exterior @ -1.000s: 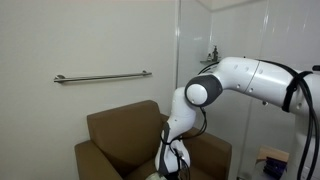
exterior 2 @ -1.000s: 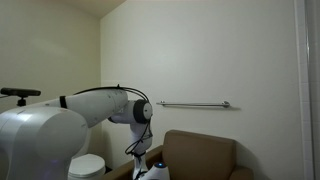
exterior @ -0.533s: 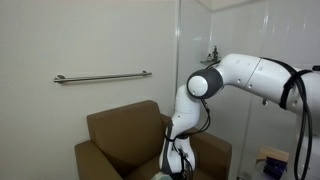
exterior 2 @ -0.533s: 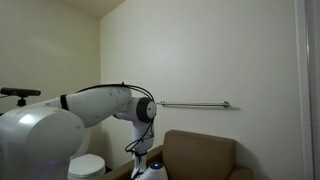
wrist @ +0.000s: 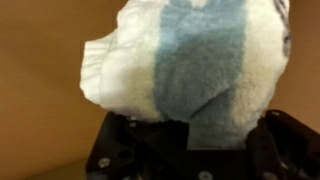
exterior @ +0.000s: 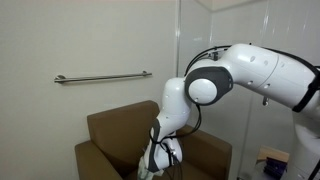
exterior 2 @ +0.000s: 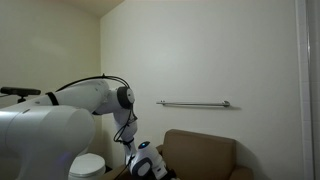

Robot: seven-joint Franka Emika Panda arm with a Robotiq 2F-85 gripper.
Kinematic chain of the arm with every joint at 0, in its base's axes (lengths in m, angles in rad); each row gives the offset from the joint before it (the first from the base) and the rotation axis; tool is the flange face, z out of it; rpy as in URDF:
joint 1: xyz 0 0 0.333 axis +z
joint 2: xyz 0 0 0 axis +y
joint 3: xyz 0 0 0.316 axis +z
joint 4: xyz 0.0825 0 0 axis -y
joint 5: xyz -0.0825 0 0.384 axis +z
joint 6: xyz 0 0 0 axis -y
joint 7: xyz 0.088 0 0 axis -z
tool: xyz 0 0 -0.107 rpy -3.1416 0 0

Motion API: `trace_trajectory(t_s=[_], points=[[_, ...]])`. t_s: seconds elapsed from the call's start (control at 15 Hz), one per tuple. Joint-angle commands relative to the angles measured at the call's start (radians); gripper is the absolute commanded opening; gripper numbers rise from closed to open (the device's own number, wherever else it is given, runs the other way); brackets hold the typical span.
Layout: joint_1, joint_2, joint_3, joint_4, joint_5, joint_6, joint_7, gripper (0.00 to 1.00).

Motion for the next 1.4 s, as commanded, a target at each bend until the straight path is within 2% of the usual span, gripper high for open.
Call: trace_trajectory(t_s=[0.0,0.07,0.2,0.4,0.53,0.6,0.73,0.8,0.93,1.07,1.27,1.33], points=[[0.183,0.036,-0.176,0.067,0.011,-0.001,-0.004,0.06],[0.187,0.057,-0.191,0.108,-0.011,-0.003,-0.010,0.06],[0.138,0.097,-0.175,0.183,-0.046,-0.032,-0.016,0.05],[-0.016,0.189,-0.087,0.336,-0.164,-0.081,-0.024,0.05],[-0.138,0.271,-0.017,0.465,-0.263,-0.117,-0.037,0.05],[-0.224,0.311,0.050,0.534,-0.342,-0.113,-0.050,0.06],[-0.341,0.397,0.168,0.655,-0.441,-0.139,-0.122,0.05],[-0.392,0.314,0.252,0.544,-0.496,-0.130,-0.187,0.05],[-0.466,0.345,0.356,0.535,-0.566,-0.145,-0.274,0.05],[-0.502,0.346,0.415,0.495,-0.570,-0.158,-0.341,0.05],[-0.462,0.349,0.409,0.445,-0.511,-0.163,-0.369,0.05],[-0.429,0.349,0.381,0.423,-0.478,-0.145,-0.344,0.06]])
